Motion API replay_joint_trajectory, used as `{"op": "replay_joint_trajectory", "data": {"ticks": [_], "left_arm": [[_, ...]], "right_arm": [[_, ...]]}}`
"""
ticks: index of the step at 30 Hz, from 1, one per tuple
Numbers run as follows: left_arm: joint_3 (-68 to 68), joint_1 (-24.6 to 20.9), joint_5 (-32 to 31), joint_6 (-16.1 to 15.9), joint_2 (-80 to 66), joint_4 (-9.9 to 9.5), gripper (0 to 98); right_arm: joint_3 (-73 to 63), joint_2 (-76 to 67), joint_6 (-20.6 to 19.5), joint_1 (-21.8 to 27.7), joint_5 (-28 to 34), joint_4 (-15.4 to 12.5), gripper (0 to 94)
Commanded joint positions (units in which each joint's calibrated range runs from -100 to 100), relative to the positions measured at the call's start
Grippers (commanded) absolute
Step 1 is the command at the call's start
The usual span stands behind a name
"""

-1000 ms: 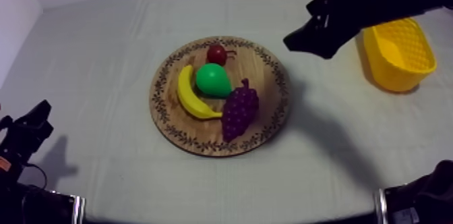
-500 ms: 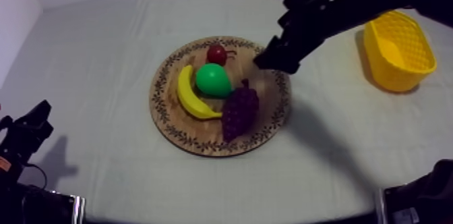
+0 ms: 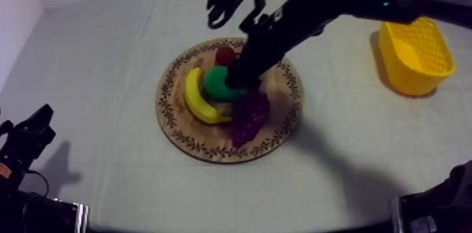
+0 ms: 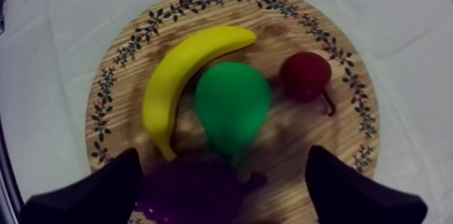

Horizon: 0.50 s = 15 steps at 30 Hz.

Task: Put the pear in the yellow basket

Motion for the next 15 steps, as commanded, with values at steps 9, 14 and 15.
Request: {"op": "replay_joint_trajectory", "data": {"ticks": [9, 14, 15], "left_arm": [[0.02, 0.01, 0.01, 0.02, 0.0, -0.02, 0.1], [0.02, 0.01, 0.01, -0.01, 0.0, -0.02, 0.1], [0.02, 0.01, 0.01, -0.01, 0.0, -0.02, 0.1]], "right_arm": [[-3.76, 9.39, -0.73, -1.11, -1.71, 1.43, 67.3], [-5.64, 12.48, -1.1, -1.31, -2.38, 1.89, 66.6], [-6.1, 13.07, -1.22, -1.35, -2.44, 2.01, 66.5]]}}
